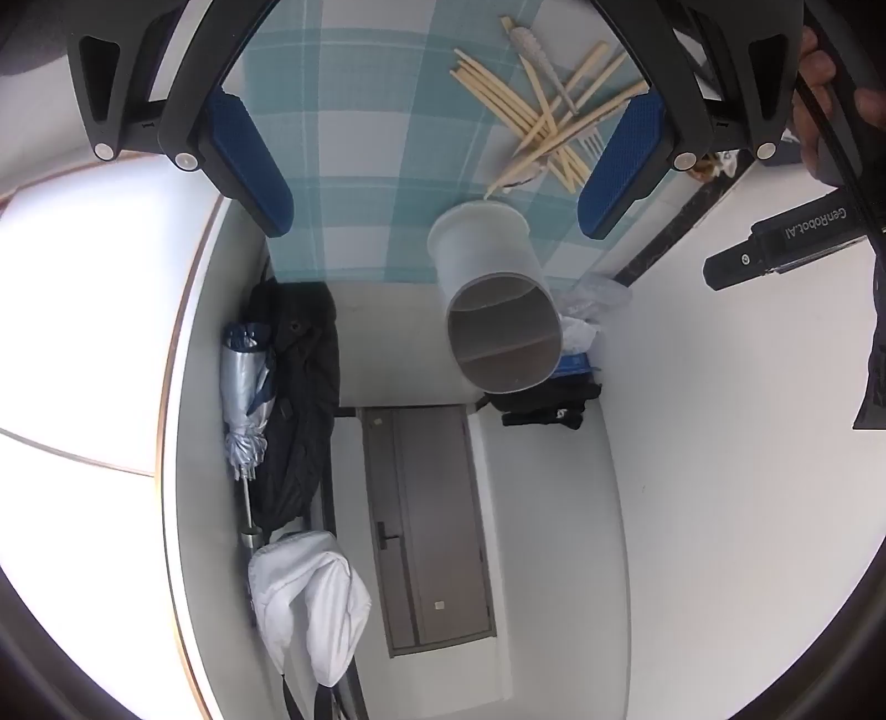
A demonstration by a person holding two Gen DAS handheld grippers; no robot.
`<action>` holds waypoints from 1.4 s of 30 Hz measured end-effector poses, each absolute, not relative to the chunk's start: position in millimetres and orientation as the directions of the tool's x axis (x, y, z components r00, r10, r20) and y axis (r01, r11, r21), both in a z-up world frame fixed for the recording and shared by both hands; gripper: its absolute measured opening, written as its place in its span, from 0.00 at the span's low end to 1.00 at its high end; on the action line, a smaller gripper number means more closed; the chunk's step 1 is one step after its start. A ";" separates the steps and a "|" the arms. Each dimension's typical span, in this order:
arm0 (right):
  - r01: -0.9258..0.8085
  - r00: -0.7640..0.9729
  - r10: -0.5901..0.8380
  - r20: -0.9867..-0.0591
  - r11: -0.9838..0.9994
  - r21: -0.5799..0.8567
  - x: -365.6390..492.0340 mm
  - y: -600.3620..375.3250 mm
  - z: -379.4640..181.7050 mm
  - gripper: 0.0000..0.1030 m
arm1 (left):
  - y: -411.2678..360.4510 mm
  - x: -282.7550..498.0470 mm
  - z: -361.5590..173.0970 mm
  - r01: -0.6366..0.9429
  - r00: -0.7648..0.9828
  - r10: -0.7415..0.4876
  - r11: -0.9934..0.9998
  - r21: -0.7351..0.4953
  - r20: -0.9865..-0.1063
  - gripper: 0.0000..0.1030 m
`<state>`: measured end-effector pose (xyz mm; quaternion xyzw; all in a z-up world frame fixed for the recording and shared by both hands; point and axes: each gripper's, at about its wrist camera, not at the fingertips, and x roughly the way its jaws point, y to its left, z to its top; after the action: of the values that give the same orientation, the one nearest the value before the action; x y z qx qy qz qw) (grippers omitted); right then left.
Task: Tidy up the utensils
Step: 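Move both tools toward the loose utensils beside the white holder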
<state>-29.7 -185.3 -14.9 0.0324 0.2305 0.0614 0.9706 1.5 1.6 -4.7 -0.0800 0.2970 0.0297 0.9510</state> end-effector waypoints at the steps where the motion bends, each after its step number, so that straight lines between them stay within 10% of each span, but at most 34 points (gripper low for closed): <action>1: -0.104 0.886 0.133 -0.443 0.990 0.090 -29.8 -185.1 -14.8 1.00 | 1.5 1.9 -5.0 -0.104 0.821 0.009 0.985 -0.134 -0.572 0.99; 42: -0.154 0.826 0.220 -0.519 0.974 0.168 -12.5 -183.4 -28.3 1.00 | 7.8 22.2 -18.4 -0.143 0.768 0.008 0.977 -0.159 -0.640 0.99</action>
<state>-12.5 -183.4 -28.3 0.0595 0.2781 0.0982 0.9537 22.2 7.8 -18.4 -0.0999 0.3379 0.0403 0.9350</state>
